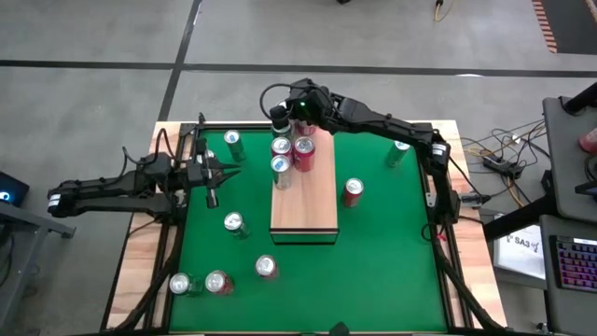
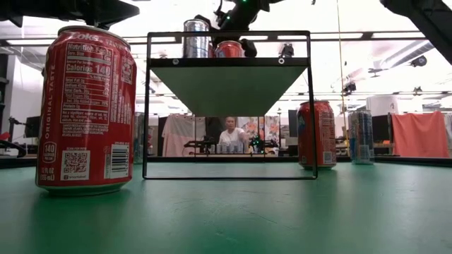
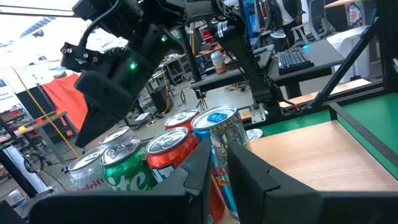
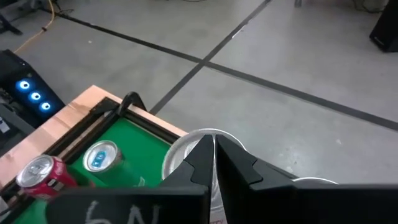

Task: Place canned beverage on shelf
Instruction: Adjust the cans on the shelf

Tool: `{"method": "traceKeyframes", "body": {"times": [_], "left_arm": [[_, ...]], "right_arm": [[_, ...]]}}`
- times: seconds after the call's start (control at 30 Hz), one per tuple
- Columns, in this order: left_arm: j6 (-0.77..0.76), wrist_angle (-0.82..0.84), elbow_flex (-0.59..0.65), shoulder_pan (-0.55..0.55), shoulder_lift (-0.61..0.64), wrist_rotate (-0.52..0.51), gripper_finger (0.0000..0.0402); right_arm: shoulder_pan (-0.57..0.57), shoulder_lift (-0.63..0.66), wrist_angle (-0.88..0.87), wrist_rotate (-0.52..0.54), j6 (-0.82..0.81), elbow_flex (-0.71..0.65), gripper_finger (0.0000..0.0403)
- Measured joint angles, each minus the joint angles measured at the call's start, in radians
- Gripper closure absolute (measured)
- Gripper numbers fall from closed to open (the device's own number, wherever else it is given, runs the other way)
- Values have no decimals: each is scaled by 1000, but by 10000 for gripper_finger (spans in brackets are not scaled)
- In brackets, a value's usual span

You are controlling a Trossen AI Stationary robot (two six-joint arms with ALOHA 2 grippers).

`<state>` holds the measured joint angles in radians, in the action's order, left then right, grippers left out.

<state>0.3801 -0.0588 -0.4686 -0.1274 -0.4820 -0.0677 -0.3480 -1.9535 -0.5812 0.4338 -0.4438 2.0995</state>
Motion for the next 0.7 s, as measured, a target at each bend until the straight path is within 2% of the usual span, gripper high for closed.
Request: {"method": "traceKeyframes", "body": {"times": [0.7], "left_arm": [[0,1,0,0,0,0,365]], "right_arm": [[-4,-10,-45,2,-14,-9,394]]}}
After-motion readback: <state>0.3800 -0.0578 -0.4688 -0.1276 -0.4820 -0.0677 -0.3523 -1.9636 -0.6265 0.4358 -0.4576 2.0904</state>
